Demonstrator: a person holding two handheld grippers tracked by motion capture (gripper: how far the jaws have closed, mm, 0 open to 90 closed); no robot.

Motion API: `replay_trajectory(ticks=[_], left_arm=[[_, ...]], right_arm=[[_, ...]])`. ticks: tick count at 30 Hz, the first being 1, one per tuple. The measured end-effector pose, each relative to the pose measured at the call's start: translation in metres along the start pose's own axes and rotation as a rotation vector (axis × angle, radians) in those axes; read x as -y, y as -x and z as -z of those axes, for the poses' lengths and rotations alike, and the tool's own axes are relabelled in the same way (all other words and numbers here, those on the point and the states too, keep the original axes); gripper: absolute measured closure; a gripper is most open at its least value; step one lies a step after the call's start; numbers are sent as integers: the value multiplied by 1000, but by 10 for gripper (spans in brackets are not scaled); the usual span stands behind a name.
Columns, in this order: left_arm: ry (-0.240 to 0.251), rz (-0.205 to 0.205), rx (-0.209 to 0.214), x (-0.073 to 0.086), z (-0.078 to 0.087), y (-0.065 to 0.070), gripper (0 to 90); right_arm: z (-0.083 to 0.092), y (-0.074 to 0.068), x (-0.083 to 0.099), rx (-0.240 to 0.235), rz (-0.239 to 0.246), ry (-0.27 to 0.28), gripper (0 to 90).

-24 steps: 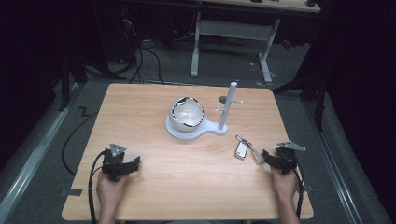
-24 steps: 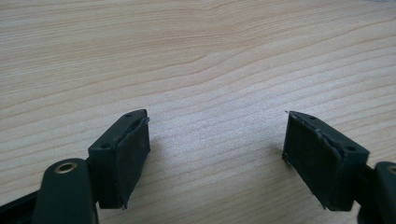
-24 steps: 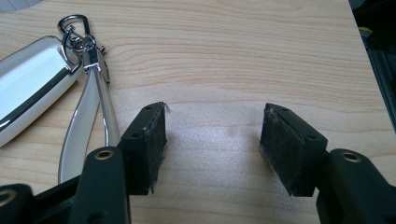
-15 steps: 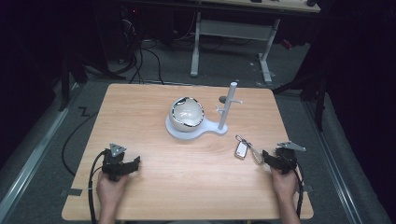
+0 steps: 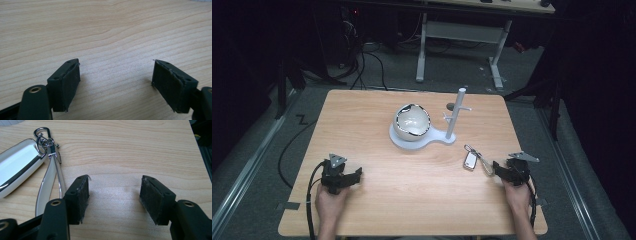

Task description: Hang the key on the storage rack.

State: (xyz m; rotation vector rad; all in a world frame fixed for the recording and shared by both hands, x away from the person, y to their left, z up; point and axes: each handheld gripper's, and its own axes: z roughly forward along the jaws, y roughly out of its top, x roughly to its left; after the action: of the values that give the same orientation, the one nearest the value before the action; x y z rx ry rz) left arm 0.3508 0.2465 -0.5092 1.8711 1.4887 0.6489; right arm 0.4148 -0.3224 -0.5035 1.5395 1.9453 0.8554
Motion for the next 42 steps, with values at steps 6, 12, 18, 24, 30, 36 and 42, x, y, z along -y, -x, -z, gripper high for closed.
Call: replay_trajectory(ticks=[6, 12, 18, 24, 30, 36, 42], left_arm=[[-1, -5, -5, 0, 0, 1, 230], [-2, -7, -6, 0, 0, 1, 231], [-1, -7, -6, 0, 0, 1, 231], [0, -5, -6, 0, 0, 1, 231], [0, -5, -6, 0, 0, 1, 231], [1, -5, -6, 0, 0, 1, 231], [1, -4, -6, 0, 0, 1, 231]], right_arm=[[2, -1, 1, -16, -27, 2, 429], [13, -11, -3, -40, -8, 61, 413], [13, -18, -6, -103, -18, 47, 374], [13, -31, -15, -148, 6, 39, 341], [8, -43, -20, -172, 27, 31, 328], [8, -56, -25, -160, 71, 35, 349], [1, -53, -27, -109, 86, 27, 447]])
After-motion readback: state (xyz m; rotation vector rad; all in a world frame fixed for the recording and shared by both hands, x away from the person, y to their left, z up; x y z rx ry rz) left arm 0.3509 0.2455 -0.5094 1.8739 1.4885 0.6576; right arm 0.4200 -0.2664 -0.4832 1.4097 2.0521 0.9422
